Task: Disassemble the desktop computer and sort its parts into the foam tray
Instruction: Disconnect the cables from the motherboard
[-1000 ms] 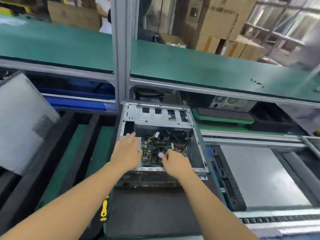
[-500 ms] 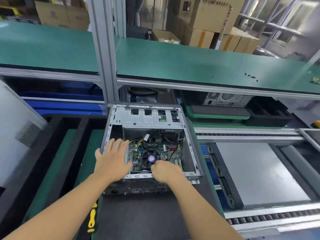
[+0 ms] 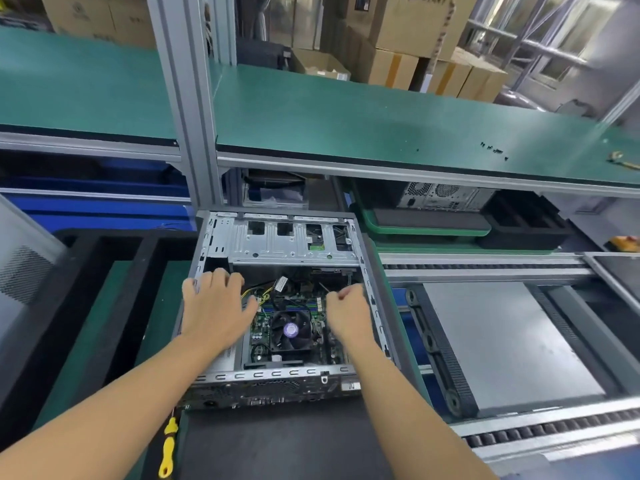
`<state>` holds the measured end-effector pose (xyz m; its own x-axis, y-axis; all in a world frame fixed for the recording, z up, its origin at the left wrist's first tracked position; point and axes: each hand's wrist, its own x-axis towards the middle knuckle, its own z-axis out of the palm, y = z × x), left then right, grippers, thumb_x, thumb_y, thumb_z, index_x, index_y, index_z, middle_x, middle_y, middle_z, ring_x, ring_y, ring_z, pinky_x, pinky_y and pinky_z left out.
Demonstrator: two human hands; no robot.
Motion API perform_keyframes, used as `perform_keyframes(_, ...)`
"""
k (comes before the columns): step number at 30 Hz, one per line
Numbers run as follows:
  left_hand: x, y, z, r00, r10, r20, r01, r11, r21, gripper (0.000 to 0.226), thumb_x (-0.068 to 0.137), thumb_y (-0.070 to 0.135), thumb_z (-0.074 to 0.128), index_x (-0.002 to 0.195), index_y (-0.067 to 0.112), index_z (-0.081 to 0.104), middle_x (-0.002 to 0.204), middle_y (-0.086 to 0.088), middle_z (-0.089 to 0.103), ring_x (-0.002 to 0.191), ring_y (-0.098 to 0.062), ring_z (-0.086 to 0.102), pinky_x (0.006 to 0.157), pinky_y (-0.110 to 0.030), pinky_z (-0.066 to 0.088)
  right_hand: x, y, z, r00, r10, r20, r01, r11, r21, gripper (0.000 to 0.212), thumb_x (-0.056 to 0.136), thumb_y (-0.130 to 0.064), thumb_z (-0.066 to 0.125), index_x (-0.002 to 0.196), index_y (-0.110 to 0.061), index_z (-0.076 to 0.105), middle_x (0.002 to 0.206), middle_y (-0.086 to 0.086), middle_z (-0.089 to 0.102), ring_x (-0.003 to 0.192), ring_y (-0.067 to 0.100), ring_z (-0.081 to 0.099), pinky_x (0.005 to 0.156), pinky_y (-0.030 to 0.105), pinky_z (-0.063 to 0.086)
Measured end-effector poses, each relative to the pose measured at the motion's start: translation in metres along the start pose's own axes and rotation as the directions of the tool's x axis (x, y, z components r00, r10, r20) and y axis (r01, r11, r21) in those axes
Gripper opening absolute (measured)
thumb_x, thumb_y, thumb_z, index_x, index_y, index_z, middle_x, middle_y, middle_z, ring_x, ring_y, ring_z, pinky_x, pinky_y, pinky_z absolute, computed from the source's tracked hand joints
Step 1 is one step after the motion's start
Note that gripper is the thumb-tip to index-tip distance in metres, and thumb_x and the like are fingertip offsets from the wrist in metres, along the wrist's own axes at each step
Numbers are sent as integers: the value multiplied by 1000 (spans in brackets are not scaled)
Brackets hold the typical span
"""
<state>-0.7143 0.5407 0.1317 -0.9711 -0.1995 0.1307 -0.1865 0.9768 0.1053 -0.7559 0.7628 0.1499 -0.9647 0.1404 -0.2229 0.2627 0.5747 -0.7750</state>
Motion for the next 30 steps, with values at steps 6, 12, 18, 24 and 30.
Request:
perform_keyframes(6, 5, -2, 12, 994, 102, -34, -105, 990, -89, 31, 91, 40, 39, 107, 26, 61, 109, 11, 54, 106, -11, 49, 99, -37, 30, 21, -2, 17, 977, 33, -210, -55, 994, -98, 34, 99, -35, 52, 116, -7, 46, 109, 10, 58, 99, 28, 58, 74, 32, 41)
perform_keyframes(12, 7, -3, 19, 990, 132, 47, -126, 986, -109, 39, 90, 42, 31, 112, 27, 60, 108, 12, 58, 96, -11, 51, 93, -36, 36, 12, 8, 30, 943, -104, -315, -6, 945, -327, 46, 103, -36, 44, 134, -2, 44, 130, 13, 51, 120, 27, 50, 93, 34, 45)
perform_keyframes(18, 9, -2, 25, 988, 118, 102, -110, 991, -80, 42, 90, 45, 27, 112, 30, 59, 107, 13, 60, 97, -12, 52, 87, -36, 38, 12, 10, 31, 940, -113, -322, 3, 945, -326, 50, 105, -33, 40, 143, -1, 38, 140, 17, 44, 127, 29, 46, 97, 33, 43)
perform_keyframes(24, 8, 0, 18, 989, 95, 117, -84, 992, -93, 37, 92, 41, 30, 115, 30, 58, 108, 16, 62, 96, -10, 52, 88, -33, 39, 15, 16, 28, 964, -57, -258, 22, 991, -134, 48, 105, -28, 38, 148, -6, 34, 141, 14, 49, 122, 28, 54, 93, 32, 47)
perform_keyframes(30, 7, 3, 13, 994, 57, 98, -45, 991, -127, 30, 93, 39, 35, 110, 33, 59, 89, 20, 58, 87, -7, 50, 90, -33, 38, 46, 20, 17, 991, 124, -43, -95, 905, 414, 35, 106, -38, 35, 114, -12, 57, 73, -2, 65, 58, 10, 55, 58, 26, 42)
